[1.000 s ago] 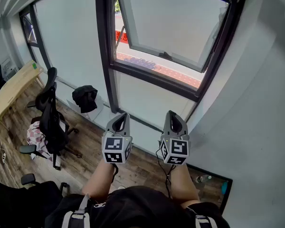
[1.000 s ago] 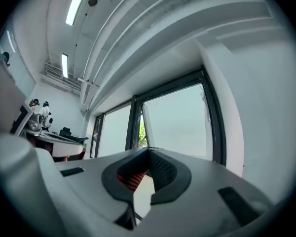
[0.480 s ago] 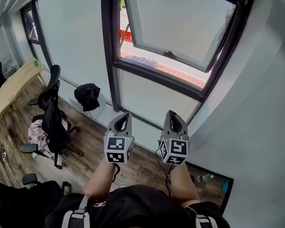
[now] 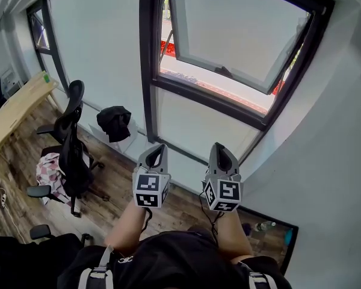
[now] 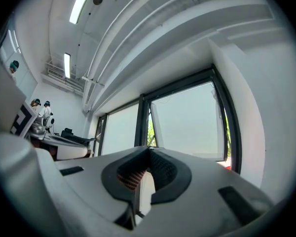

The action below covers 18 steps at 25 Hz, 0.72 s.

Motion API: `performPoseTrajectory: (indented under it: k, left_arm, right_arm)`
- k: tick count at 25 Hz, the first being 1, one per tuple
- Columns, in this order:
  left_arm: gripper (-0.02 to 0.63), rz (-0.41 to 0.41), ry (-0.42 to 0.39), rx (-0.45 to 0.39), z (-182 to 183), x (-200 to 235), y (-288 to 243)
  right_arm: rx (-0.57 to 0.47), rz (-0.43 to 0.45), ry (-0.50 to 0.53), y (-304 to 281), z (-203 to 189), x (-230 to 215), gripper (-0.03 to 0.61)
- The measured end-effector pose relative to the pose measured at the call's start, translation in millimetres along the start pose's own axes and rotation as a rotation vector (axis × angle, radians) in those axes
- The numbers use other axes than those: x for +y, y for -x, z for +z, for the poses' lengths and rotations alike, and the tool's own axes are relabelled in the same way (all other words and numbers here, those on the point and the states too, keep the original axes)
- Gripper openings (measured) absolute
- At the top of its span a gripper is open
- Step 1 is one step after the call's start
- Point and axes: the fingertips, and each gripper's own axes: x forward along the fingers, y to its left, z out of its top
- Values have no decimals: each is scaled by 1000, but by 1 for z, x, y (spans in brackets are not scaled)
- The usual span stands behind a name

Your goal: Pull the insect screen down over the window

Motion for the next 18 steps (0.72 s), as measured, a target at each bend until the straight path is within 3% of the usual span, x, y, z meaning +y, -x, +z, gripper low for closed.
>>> performPoseTrajectory:
  k: [4,10,18]
  left_arm:
    - [13,15,-4,-26,5,24,8]
    - [13,56,8,-2,-4,63,0]
    - [14,83,-30,1,-6,105,-45]
  right_arm:
    - [21,9,35,-12,-5,15,6]
    - [3,11,51,-43,-5,28,6]
    - [9,16,51,-112,-25,29,6]
